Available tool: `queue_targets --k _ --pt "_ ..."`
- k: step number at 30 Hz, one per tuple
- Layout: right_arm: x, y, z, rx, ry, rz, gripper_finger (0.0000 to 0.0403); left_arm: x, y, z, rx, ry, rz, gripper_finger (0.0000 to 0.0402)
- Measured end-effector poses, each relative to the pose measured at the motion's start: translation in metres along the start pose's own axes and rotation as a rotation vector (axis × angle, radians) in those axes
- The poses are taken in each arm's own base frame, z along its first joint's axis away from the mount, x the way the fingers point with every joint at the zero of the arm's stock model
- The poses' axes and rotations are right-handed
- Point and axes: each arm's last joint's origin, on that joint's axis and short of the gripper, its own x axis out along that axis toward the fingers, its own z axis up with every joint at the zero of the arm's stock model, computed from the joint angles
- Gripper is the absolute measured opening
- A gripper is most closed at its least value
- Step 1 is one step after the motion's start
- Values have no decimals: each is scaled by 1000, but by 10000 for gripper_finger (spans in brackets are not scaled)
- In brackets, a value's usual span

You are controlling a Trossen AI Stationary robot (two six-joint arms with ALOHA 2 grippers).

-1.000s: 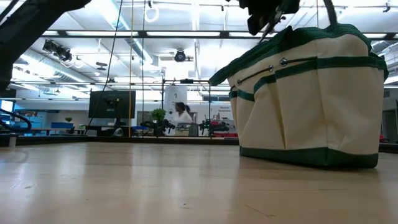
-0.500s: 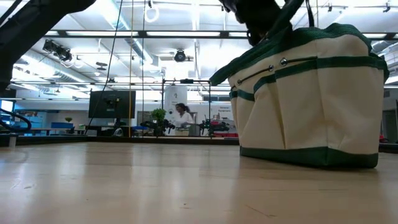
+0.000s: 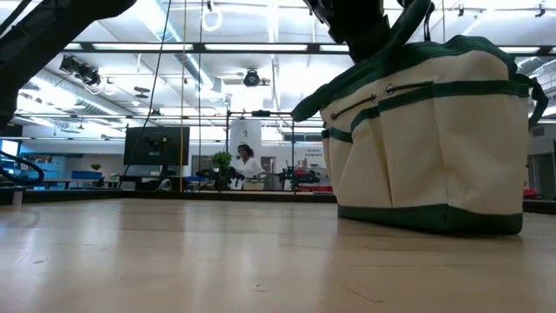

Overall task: Pick & Place Garden tools in Gardening bag
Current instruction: Put the green shear scissors into the green gardening bag, then return to Home Position

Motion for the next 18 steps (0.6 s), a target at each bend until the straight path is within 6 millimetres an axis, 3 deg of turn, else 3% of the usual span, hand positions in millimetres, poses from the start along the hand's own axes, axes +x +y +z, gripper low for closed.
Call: queue_targets --k 7,18 --pt "0 0 0 0 0 0 165 0 0 0 1 3 -1 115" --pt "0 0 0 -3 0 0 165 -1 -2 2 7 -7 3 125"
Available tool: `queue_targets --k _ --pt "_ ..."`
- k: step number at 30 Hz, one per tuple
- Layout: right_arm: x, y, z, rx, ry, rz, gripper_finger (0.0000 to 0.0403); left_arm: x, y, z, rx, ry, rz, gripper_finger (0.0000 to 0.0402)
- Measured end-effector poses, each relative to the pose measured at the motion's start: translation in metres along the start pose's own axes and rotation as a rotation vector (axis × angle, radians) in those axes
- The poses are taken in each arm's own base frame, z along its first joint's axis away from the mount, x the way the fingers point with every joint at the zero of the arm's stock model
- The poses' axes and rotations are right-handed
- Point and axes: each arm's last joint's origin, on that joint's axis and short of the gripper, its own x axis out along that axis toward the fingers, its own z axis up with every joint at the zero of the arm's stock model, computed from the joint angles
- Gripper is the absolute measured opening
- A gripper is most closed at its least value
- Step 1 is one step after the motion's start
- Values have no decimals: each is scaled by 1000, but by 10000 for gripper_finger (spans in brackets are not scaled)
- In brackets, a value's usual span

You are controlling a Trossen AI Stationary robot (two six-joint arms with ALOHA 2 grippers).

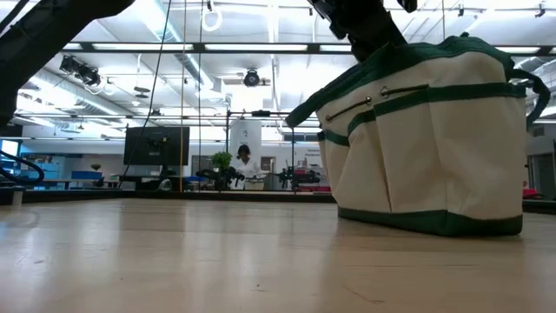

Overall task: Pick & Place Garden tools in Gardening bag
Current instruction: Return to Home Position

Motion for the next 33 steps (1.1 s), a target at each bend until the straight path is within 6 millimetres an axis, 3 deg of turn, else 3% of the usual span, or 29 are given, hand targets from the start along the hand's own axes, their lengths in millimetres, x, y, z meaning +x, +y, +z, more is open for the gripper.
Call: queue_targets --k 5,12,16,20,26,33 --pt "0 0 0 -4 1 0 165 -17 1 10 12 -28 72 126" --pt "0 0 -1 -8 8 14 165 -61 4 20 -83 -79 260 126" --pt "0 4 0 -83 20 131 165 -91 7 24 -215 -157 278 126" --pt "0 13 1 -209 6 286 165 -122 9 29 -242 -269 241 126" --pt "-13 27 4 -357 -81 370 165 -170 4 34 -265 -375 302 126" --pt "-32 43 -1 -406 -126 427 165 -201 -12 32 -267 -377 351 126"
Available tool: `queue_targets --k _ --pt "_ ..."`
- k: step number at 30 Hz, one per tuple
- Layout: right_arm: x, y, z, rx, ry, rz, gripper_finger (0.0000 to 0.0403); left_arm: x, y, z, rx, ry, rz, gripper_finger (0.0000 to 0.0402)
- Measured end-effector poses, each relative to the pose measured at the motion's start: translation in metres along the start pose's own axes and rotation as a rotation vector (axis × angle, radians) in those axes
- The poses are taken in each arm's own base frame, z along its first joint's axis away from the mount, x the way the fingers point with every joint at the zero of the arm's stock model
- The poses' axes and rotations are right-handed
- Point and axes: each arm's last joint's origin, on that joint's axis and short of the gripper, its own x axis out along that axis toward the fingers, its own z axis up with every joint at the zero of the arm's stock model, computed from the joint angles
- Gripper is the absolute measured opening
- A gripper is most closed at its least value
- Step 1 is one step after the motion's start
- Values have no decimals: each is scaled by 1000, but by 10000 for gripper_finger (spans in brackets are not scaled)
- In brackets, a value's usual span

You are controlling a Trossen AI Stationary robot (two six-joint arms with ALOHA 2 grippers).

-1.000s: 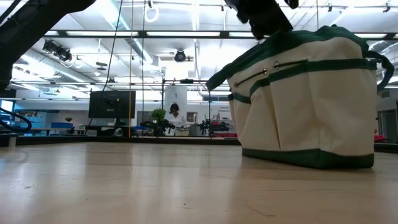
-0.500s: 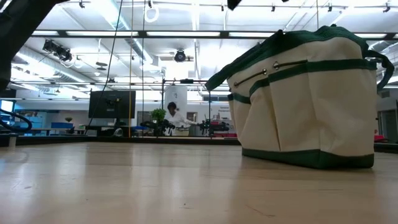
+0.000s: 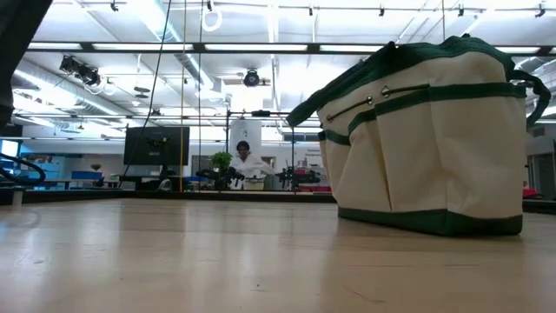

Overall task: Pick & Place Garden tools in Gardening bag
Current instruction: Return to Home Position

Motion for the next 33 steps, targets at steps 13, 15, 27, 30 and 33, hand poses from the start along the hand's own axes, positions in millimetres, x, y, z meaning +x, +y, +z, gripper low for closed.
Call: queue_targets --k 13,15,27,30,33 --pt "8 34 -41 55 -29 -19 165 -61 -10 2 -12 57 88 126" --pt "11 36 -53 80 -37 -11 165 -67 -14 4 -9 38 90 126" --pt "-9 51 -90 172 -115 -37 165 -76 -28 -19 -62 208 222 126" --pt "-12 53 -98 195 -115 -17 165 -76 -29 -38 -112 231 237 126" --pt "-12 55 -103 207 -113 -3 165 -77 -33 -60 -156 163 233 126"
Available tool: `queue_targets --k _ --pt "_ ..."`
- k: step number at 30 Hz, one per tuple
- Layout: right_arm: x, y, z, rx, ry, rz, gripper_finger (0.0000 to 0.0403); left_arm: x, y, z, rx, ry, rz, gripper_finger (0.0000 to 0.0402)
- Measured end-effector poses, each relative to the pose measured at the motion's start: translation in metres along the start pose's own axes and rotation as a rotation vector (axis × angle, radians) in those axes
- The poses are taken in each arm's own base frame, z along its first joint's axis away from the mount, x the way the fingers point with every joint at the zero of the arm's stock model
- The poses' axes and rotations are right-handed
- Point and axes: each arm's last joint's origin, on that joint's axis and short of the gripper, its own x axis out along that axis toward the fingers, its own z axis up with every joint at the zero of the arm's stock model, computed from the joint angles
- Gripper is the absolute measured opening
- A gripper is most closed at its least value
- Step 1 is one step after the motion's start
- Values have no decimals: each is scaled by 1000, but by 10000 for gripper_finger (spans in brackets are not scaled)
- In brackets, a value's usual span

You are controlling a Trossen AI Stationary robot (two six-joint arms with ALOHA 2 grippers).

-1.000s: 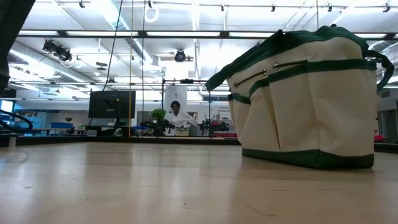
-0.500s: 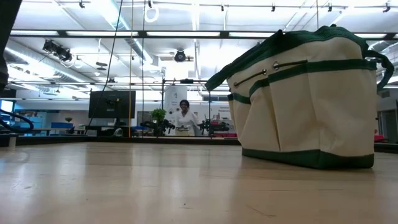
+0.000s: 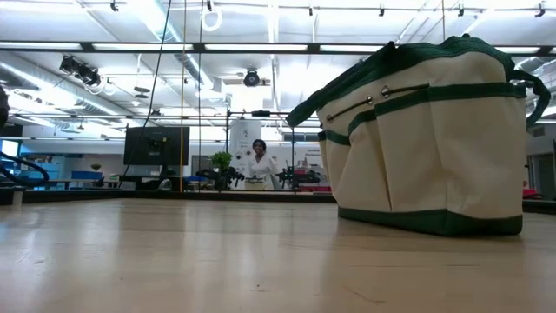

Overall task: Pick & Place Garden tools in Gardening bag
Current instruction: Return to Home Position

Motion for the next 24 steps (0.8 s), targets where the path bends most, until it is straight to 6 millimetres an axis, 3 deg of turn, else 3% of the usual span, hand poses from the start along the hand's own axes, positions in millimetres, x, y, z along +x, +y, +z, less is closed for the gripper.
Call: queue_targets --k 13,20,24 --pt "7 -11 -40 50 16 -47 165 -4 20 -125 -233 -253 -12 126" --pt "-1 -23 -77 111 44 -120 165 12 27 -195 -374 -245 -26 126" --pt "-6 -28 -96 135 33 -115 165 19 30 -220 -443 -278 -35 126"
